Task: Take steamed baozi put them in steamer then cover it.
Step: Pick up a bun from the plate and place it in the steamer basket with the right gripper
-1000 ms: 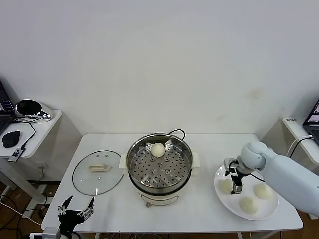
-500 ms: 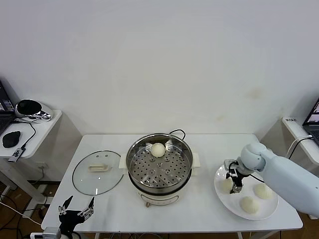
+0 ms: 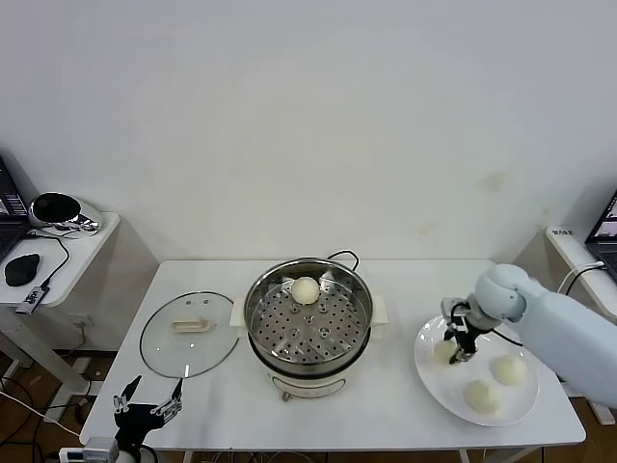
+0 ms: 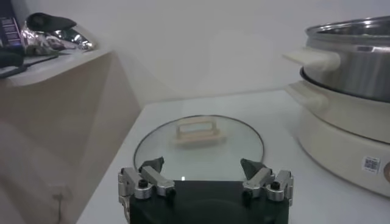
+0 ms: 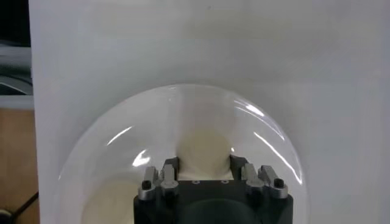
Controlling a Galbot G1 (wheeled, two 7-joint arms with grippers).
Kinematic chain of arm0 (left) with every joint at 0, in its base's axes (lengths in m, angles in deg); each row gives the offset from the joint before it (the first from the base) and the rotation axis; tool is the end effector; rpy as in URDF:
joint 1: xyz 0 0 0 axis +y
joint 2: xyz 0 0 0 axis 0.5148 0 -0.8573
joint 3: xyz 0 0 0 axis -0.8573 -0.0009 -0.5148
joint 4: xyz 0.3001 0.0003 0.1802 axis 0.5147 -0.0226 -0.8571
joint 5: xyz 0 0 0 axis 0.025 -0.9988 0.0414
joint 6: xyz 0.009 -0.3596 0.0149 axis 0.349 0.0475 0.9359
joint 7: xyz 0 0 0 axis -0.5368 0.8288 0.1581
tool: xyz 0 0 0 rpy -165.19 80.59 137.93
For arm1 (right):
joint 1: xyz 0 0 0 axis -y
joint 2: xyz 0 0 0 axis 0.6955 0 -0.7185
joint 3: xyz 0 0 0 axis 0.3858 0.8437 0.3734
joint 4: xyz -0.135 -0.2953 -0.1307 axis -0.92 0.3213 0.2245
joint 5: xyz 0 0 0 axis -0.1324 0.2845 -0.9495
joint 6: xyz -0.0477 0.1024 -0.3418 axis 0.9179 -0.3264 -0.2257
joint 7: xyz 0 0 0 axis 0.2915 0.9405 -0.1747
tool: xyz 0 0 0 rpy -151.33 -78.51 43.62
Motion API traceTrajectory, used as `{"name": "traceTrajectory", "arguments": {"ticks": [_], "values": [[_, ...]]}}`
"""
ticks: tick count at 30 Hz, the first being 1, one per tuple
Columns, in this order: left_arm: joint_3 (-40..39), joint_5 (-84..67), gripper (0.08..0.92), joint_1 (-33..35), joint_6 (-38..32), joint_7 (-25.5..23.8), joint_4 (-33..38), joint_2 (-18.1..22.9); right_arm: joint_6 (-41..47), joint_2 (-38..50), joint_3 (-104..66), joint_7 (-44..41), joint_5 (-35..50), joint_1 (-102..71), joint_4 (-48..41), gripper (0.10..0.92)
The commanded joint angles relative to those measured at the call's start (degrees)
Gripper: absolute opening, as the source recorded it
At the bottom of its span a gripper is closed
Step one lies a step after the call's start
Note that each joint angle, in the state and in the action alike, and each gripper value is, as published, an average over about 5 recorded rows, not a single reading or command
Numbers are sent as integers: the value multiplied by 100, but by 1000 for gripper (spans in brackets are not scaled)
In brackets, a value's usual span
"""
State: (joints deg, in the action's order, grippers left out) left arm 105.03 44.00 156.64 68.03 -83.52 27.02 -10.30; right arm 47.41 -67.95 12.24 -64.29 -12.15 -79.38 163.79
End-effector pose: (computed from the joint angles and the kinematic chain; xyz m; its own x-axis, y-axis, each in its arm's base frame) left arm 0.1501 0.1265 -0.3296 -0.9344 -0.0372 0.3543 0.0066 0.9925 0.1218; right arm 0.4875 -0.1303 -0.1635 -0.1447 -0.0619 0.9875 -0.9894 -0.0045 -0.1453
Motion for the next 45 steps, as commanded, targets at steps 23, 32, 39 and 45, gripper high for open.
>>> {"name": "traceTrajectory", "arguments": {"ticks": [23, 32, 39, 45], "values": [[154, 44, 823, 88, -11, 113, 602, 207, 1224, -3003, 3153, -212, 3440, 4572, -403, 526], [150, -49, 823, 37, -16, 128, 610, 223, 1399, -3779, 3166, -38, 3425, 4049, -919, 526], [165, -101, 823, -10, -10, 124, 577, 233, 1436, -4162, 3157, 9, 3243, 3605, -1252, 526], [135, -125, 823, -40, -4, 115, 562, 260, 1422, -4471, 3124, 39, 2975, 3254, -1548, 526]]}}
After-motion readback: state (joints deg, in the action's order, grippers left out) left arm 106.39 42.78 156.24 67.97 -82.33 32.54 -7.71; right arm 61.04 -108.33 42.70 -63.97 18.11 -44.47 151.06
